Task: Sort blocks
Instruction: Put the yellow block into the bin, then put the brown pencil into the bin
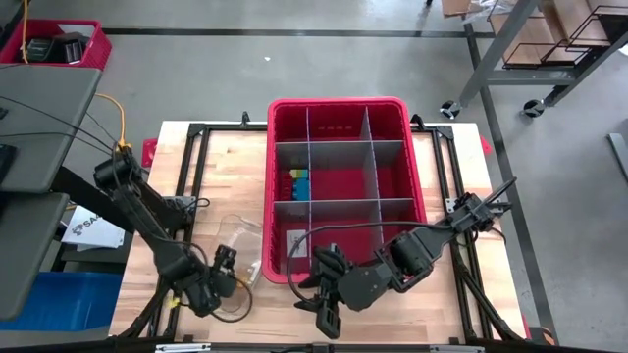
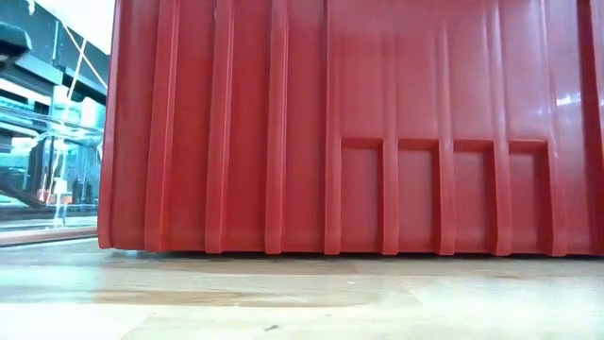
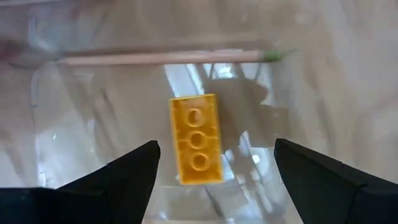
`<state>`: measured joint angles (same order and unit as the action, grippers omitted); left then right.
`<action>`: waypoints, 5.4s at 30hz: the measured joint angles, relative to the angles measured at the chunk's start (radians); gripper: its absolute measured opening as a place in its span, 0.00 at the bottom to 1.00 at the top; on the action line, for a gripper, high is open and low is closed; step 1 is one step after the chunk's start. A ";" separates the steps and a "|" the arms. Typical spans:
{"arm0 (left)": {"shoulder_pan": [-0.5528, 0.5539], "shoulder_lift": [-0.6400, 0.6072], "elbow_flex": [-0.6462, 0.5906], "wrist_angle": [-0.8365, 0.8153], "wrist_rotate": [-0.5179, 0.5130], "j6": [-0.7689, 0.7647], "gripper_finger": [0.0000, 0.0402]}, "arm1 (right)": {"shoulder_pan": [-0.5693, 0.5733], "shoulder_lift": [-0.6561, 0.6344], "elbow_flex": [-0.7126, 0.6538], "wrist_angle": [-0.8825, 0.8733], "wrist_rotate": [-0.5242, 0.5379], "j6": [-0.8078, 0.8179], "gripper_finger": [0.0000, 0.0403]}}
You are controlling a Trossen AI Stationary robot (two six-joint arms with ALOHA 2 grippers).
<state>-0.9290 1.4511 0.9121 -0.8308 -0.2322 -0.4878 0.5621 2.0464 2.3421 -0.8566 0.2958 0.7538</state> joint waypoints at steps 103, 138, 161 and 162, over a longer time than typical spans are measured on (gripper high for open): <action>0.732 -0.592 0.456 0.010 0.153 0.159 0.81 | -0.104 -0.117 0.000 0.188 0.420 -0.372 0.44; 1.239 -0.291 0.443 0.543 0.095 0.154 0.80 | -1.028 -0.236 0.000 -0.040 -0.528 -0.845 0.44; 1.525 -0.341 0.445 0.723 0.061 -0.070 0.80 | -1.229 -0.236 0.000 -0.073 -0.394 -1.006 0.44; 1.525 -0.341 0.445 0.726 0.040 -0.081 0.80 | -1.248 -0.236 0.000 -0.080 -0.402 -1.005 0.44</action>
<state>0.5964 1.1097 1.3567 -0.1047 -0.1917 -0.5686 -0.6861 1.8103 2.3421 -0.9367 -0.1066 -0.2509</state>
